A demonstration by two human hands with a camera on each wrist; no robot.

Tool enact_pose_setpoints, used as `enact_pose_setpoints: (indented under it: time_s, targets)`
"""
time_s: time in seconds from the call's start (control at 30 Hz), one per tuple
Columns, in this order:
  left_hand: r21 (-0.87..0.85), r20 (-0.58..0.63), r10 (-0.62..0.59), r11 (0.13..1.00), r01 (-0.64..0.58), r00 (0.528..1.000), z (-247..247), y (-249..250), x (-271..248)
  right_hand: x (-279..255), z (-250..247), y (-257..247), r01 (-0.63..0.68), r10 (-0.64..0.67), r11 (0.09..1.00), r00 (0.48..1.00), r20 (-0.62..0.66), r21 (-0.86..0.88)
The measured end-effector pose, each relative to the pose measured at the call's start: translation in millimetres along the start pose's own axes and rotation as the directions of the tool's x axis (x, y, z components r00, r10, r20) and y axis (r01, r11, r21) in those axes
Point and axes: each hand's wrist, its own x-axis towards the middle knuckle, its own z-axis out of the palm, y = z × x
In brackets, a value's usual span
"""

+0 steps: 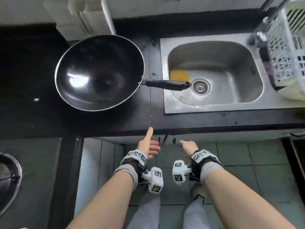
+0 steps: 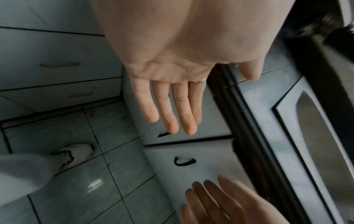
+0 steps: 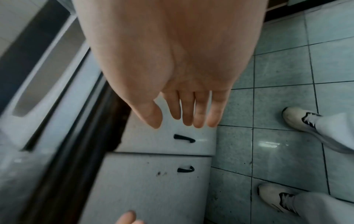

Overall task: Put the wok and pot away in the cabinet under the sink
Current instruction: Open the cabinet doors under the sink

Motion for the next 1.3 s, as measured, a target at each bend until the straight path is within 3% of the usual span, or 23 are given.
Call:
enact_pose_setpoints:
  time_s: [0.07,0.1,0.17,0.27,0.37,0.5,0.63,0.73,1.0,1.1,1.17,1.23,1.3]
  targets:
    - [-0.003,-0.033,0.008,1.0,-0.008,0.999,-6.2,-3.3,22.8,18.6,18.1,-4.5,-0.002,0.006,0.981,1.0,0.02,-0.196]
    - [-0.01,-0.047,0.037,0.999,-0.037,0.998,-8.5,-5.6,32.8,29.5,25.4,-6.3,0.031,-0.013,0.937,0.999,0.051,-0.347]
    - [-0.027,-0.066,0.103,0.994,-0.105,0.992,-14.0,-12.2,49.2,39.9,40.0,-8.1,0.076,-0.059,0.868,0.997,0.051,-0.491]
    - [-0.027,-0.097,0.174,0.984,-0.177,0.98,-16.4,-10.8,56.7,69.5,53.8,5.9,0.128,-0.084,0.82,0.991,0.103,-0.557]
    - [-0.012,-0.08,0.218,0.975,-0.22,0.973,-14.5,-15.8,55.1,86.4,56.1,28.6,0.087,-0.077,0.883,0.996,0.041,-0.461]
    - [0.074,-0.045,0.228,0.972,-0.224,0.973,8.4,-33.2,46.6,58.9,32.3,63.9,0.085,-0.044,0.858,0.995,0.091,-0.506]
    - [0.225,0.111,0.127,0.963,-0.149,0.986,63.2,-64.8,30.7,32.1,-1.6,121.4,0.105,-0.051,0.903,0.989,0.139,-0.417]
    - [0.36,0.237,0.082,0.918,-0.166,0.968,118.2,-94.5,13.0,17.2,-32.7,165.8,0.139,-0.09,0.94,0.982,0.166,-0.312]
    - [0.466,0.278,-0.053,0.881,-0.086,0.959,228.9,-169.7,-11.3,-15.4,-133.4,287.8,0.083,-0.101,0.991,0.979,0.178,0.107]
    - [0.547,0.369,-0.021,0.813,-0.199,0.929,273.5,-186.2,-16.2,-22.3,-170.6,316.6,0.036,-0.061,0.967,0.994,0.09,0.25]
    - [0.558,0.415,0.048,0.775,-0.296,0.909,298.0,-191.1,-18.3,-25.2,-189.6,332.5,0.066,-0.07,0.967,0.998,0.006,0.246]
    - [0.525,0.434,0.075,0.789,-0.319,0.898,313.3,-192.8,-20.2,-26.0,-199.5,341.7,0.1,-0.085,0.956,0.994,-0.066,0.275]
    - [0.509,0.421,0.071,0.807,-0.3,0.904,318.8,-191.9,-19.3,-23.5,-196.0,345.4,0.058,-0.019,0.945,0.992,-0.124,0.323]
